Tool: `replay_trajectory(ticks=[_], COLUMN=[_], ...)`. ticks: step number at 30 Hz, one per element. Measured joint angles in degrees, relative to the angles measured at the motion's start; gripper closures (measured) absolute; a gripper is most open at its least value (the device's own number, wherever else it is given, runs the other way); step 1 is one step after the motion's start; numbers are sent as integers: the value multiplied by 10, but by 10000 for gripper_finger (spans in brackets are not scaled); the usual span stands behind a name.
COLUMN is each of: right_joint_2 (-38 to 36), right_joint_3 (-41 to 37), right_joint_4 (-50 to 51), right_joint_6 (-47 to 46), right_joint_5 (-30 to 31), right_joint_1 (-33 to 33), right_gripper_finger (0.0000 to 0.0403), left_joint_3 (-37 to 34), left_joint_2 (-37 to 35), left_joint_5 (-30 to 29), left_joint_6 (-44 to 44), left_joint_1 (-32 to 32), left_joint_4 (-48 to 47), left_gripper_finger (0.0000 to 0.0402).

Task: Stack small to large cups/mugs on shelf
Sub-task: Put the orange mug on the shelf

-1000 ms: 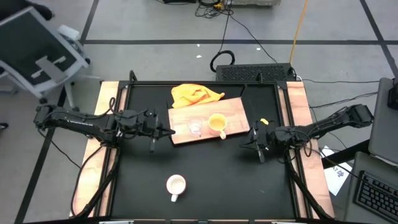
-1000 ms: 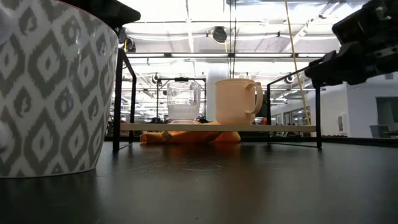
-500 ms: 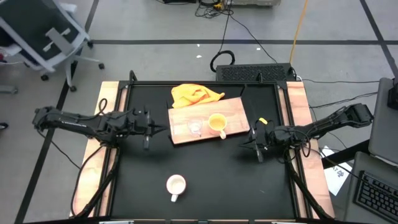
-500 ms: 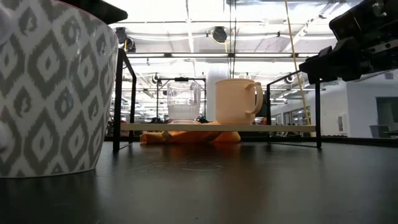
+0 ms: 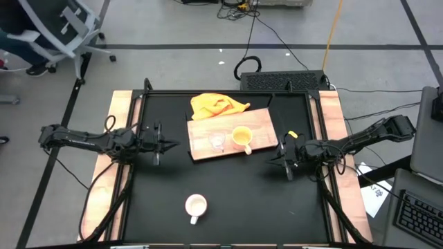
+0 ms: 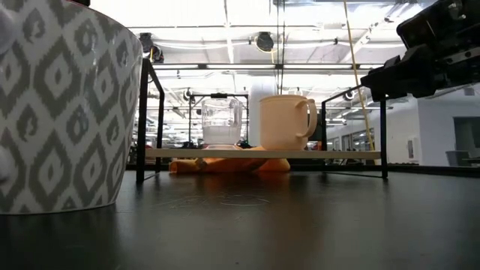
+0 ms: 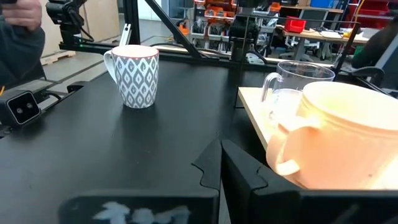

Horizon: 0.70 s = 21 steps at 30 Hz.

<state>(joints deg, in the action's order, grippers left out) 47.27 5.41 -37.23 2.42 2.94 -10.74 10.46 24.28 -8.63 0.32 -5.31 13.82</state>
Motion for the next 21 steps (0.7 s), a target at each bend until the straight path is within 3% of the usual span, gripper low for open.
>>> replay_trajectory(ticks=[7, 21], right_joint_2=[0, 0], right_joint_3=[0, 1], right_joint_4=[2, 2], right_joint_6=[-2, -2], right_joint_5=[0, 0], right_joint_1=[0, 0], right_gripper_finger=[403, 403], left_joint_3=[-50, -96], left_joint_2=[-42, -46], left_joint_5=[-1, -4], left_joint_6=[-5, -4], left_joint_1=[0, 0], left_joint_4=[-10, -2], left_gripper_finger=[401, 401])
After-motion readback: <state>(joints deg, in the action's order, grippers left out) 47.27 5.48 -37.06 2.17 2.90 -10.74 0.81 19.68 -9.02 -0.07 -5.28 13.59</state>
